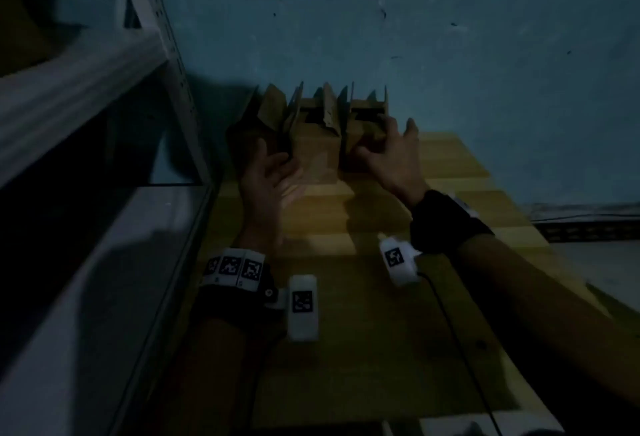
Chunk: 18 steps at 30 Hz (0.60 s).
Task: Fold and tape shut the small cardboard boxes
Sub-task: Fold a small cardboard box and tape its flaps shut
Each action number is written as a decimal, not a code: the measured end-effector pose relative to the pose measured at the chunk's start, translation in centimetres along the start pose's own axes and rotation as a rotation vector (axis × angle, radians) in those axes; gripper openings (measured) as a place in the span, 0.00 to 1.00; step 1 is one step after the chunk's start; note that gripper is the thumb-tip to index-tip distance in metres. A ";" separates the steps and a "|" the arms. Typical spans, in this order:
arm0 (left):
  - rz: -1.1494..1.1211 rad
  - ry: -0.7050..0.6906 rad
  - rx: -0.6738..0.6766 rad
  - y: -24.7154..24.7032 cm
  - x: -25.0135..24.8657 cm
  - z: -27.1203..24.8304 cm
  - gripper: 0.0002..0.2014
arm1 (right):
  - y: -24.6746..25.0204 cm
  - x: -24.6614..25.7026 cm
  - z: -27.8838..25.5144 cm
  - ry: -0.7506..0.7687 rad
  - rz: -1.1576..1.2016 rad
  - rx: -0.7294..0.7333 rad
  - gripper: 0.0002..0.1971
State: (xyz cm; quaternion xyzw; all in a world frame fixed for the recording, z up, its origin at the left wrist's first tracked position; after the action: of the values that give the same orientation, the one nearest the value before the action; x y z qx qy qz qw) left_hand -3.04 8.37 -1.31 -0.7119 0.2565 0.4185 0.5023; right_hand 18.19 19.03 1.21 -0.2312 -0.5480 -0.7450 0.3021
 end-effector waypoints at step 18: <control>-0.069 0.005 0.040 0.6 -0.5 0.2 0.28 | 2.5 -2.2 1.4 0.005 -0.132 0.062 0.34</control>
State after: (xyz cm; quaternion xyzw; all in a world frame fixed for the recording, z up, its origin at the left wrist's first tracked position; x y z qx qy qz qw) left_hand -3.84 8.29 -1.19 -0.7111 0.2412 0.3939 0.5300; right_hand 21.51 20.26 1.78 -0.1834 -0.5842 -0.7464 0.2608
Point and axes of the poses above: each hand's wrist, its own z-axis towards the middle knuckle, its own y-axis out of the back of the hand, x = y × z, the point moved 9 cm from there along z, towards the middle knuckle, and after that the axes turned 4 degrees about -z, right-handed, at the moved point
